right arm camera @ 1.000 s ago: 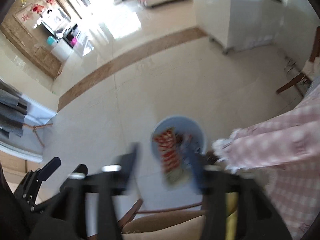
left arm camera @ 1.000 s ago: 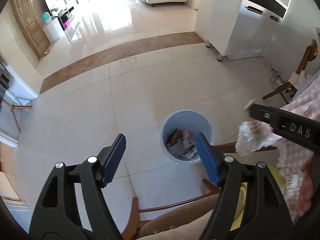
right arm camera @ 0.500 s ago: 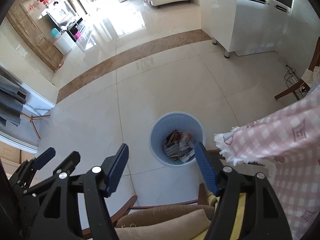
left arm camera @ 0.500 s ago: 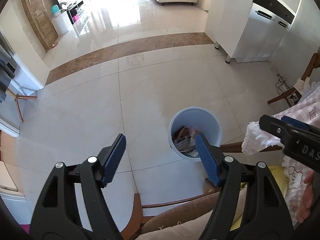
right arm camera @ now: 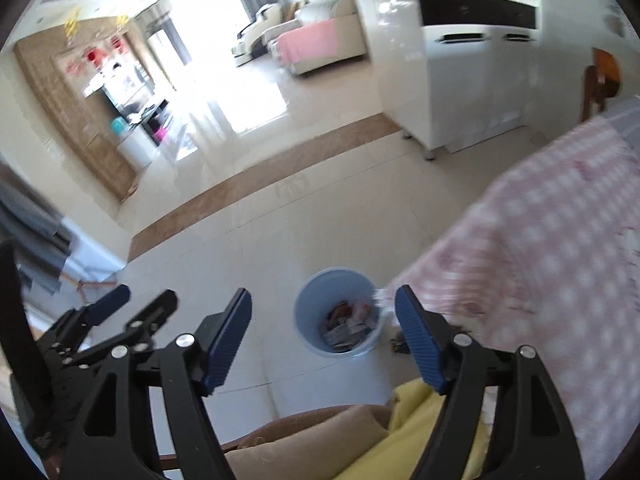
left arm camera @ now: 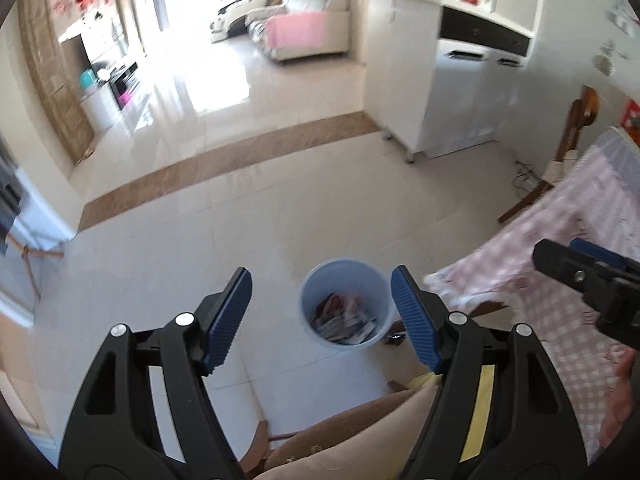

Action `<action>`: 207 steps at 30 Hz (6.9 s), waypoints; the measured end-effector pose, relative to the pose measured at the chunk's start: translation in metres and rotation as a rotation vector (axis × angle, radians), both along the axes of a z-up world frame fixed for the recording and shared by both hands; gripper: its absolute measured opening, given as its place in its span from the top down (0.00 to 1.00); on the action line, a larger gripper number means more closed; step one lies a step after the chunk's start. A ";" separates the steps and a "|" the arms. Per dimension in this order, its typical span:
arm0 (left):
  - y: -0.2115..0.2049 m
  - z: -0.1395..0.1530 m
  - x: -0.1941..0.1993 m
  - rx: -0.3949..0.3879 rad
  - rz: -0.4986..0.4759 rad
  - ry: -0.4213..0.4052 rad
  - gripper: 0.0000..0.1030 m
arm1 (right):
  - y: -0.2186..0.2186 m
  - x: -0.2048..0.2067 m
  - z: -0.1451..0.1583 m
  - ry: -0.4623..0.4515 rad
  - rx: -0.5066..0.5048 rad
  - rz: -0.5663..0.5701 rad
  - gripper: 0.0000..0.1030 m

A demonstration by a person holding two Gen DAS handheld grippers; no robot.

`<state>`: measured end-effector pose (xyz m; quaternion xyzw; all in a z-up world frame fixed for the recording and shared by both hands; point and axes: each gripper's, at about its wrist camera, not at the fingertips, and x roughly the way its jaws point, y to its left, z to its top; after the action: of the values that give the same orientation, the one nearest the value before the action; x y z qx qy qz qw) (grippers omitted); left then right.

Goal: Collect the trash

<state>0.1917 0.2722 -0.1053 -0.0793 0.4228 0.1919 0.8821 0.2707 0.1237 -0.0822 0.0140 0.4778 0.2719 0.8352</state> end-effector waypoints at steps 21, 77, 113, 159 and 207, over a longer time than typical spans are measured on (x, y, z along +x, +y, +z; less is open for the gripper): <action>-0.234 0.059 0.060 -0.009 -0.519 -0.129 0.26 | -0.273 -0.020 0.044 -0.102 -0.024 -0.535 0.20; -0.436 0.048 0.206 -0.171 -0.839 0.046 0.14 | -0.468 0.051 0.054 -0.108 0.031 -0.517 0.90; -0.369 0.054 0.182 -0.044 -0.363 0.062 0.92 | -0.393 0.086 0.088 -0.250 0.039 -0.358 0.90; 0.038 -0.019 0.123 -0.018 0.118 0.144 0.39 | 0.035 0.086 0.023 -0.056 0.010 0.076 0.90; -0.144 0.009 -0.070 -0.018 -0.138 -0.087 0.23 | -0.140 -0.100 0.021 -0.222 -0.034 -0.060 0.17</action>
<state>0.1218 0.1277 -0.0959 -0.0664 0.3900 0.1232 0.9101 0.1702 -0.0166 -0.0616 -0.0162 0.3863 0.2385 0.8909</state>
